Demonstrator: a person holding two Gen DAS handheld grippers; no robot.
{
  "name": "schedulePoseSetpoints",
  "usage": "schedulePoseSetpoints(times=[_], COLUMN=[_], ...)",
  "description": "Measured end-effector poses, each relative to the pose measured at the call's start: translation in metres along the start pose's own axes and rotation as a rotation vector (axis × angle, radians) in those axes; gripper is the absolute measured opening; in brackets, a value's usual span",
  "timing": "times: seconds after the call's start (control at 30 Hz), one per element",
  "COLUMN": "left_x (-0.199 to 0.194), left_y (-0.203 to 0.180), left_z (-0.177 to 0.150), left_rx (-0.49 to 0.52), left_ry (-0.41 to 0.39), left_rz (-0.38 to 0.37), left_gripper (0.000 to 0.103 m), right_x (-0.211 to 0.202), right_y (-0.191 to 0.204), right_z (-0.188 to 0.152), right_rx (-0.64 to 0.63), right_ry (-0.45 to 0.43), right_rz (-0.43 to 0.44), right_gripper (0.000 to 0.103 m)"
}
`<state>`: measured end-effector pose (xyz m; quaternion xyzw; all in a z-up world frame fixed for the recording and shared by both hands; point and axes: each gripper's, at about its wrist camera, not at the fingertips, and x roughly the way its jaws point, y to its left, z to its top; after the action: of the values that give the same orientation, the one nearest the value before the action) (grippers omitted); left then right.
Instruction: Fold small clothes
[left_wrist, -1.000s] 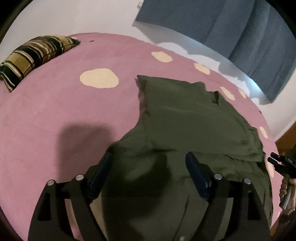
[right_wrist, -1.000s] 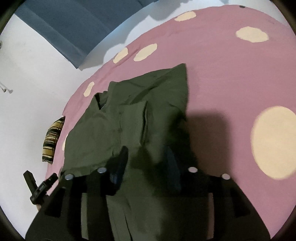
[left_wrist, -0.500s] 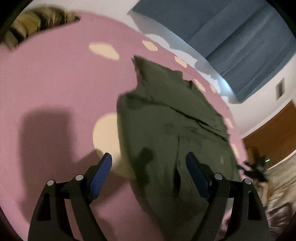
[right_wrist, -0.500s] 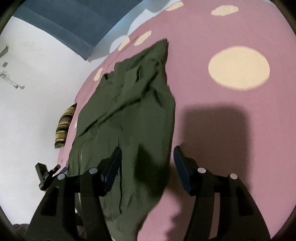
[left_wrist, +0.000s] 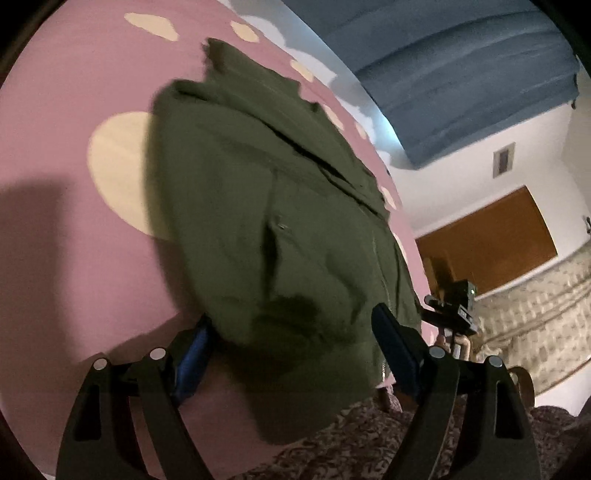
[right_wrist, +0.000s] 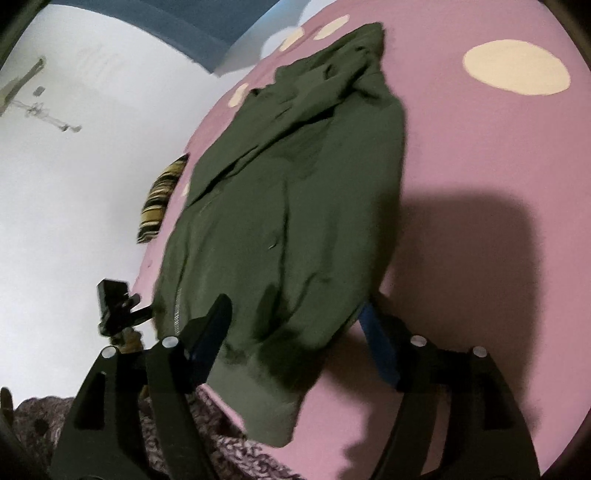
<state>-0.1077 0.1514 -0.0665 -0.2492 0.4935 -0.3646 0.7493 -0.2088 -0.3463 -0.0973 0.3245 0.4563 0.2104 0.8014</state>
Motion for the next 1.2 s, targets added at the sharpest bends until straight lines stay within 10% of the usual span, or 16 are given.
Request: schedulePoseSetpoints(times=[0.4, 0.6, 0.77, 0.87, 1.2], left_x=[0.011, 0.015, 0.011, 0.009, -0.003], left_y=[-0.010, -0.008, -0.008, -0.013, -0.021], left_z=[-0.007, -0.005, -0.006, -0.007, 0.021], left_rx=[0.048, 0.043, 0.079, 0.115, 0.034], left_ry=[-0.018, -0.012, -0.001, -0.001, -0.040], left_rz=[0.037, 0.093, 0.117, 0.129, -0.168], left_gripper=[0.072, 0.050, 0.037, 0.031, 0.018], right_x=[0.010, 0.017, 0.021, 0.020, -0.002], right_y=[0.012, 0.021, 0.023, 0.018, 0.016], right_z=[-0.008, -0.020, -0.028, -0.029, -0.019], right_rx=[-0.049, -0.087, -0.115, -0.093, 0.051], right_ry=[0.097, 0.144, 0.151, 0.143, 0.028], right_rz=[0.125, 0.157, 0.058, 0.049, 0.324], right_gripper=[0.071, 0.070, 0.027, 0.020, 0.015])
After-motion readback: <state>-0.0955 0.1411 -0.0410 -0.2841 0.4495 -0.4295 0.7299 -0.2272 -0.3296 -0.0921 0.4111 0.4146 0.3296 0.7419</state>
